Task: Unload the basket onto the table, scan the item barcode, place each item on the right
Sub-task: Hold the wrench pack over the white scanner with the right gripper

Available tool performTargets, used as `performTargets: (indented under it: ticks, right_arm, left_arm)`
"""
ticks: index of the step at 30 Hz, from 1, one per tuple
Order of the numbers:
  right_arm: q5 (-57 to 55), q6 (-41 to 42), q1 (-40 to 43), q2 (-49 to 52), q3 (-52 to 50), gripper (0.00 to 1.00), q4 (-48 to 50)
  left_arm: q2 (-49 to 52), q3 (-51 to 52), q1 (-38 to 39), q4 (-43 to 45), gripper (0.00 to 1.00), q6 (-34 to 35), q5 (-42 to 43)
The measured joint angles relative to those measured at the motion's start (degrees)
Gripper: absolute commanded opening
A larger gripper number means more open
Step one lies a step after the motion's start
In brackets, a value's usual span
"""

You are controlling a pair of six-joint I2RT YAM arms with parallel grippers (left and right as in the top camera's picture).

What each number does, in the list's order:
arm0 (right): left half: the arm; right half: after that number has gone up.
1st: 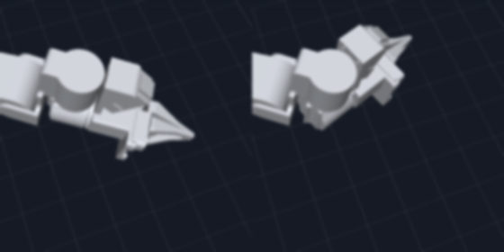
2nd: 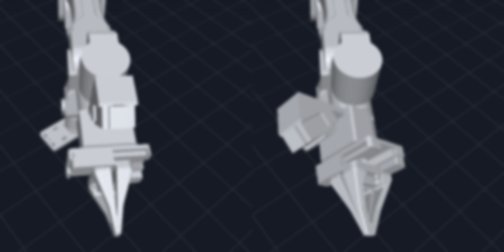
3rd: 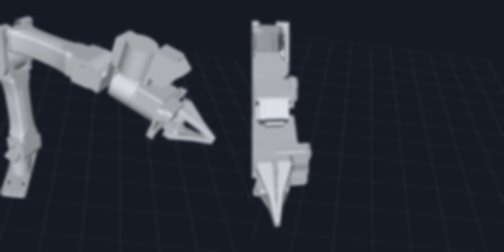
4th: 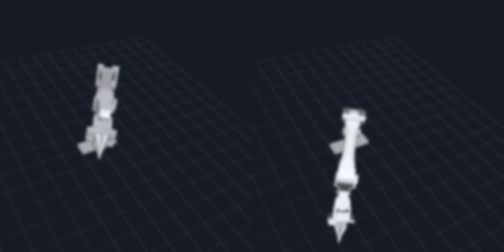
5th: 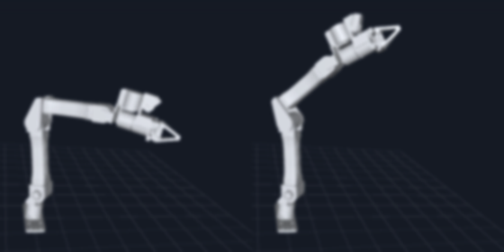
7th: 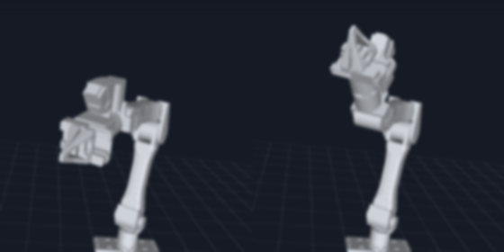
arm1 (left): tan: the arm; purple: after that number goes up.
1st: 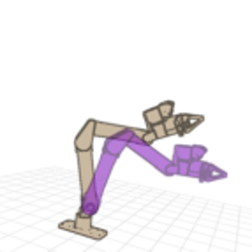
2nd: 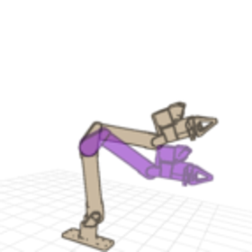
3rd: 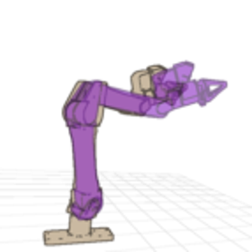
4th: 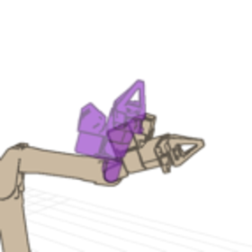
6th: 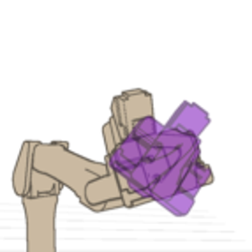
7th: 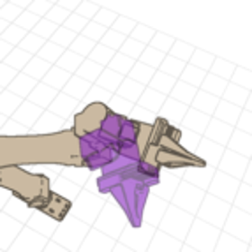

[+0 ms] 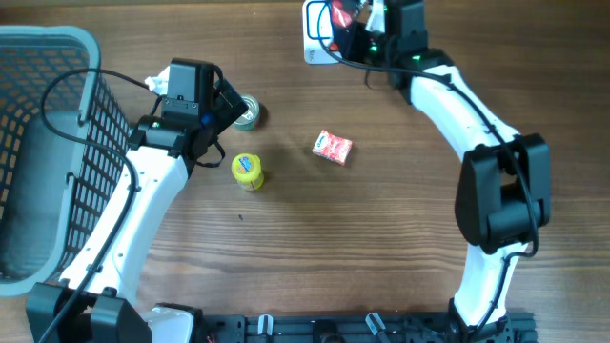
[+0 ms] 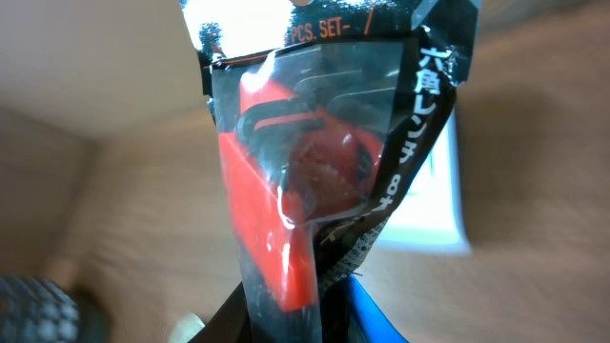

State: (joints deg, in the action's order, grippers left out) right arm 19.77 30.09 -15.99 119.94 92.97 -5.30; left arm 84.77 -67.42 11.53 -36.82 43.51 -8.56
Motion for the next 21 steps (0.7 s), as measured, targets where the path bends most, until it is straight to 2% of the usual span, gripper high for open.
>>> performTargets:
  ticks: [4,8,21]
  right_arm:
    - [-0.37,5.05,-1.51,2.67,0.24,0.05,6.19]
    - [-0.81,9.09,-1.44,8.61,0.87,0.05,7.74]
    - [-1.22,15.61,-3.76,11.91,1.64,0.05,6.73]
  left_arm:
    - [0.00,0.00,0.00,-0.02,1.00,-0.02,-1.07]
    - [0.00,0.00,0.00,0.00,1.00,-0.04,-2.23]
    - [0.00,0.00,0.00,0.00,1.00,-0.20,-2.78]
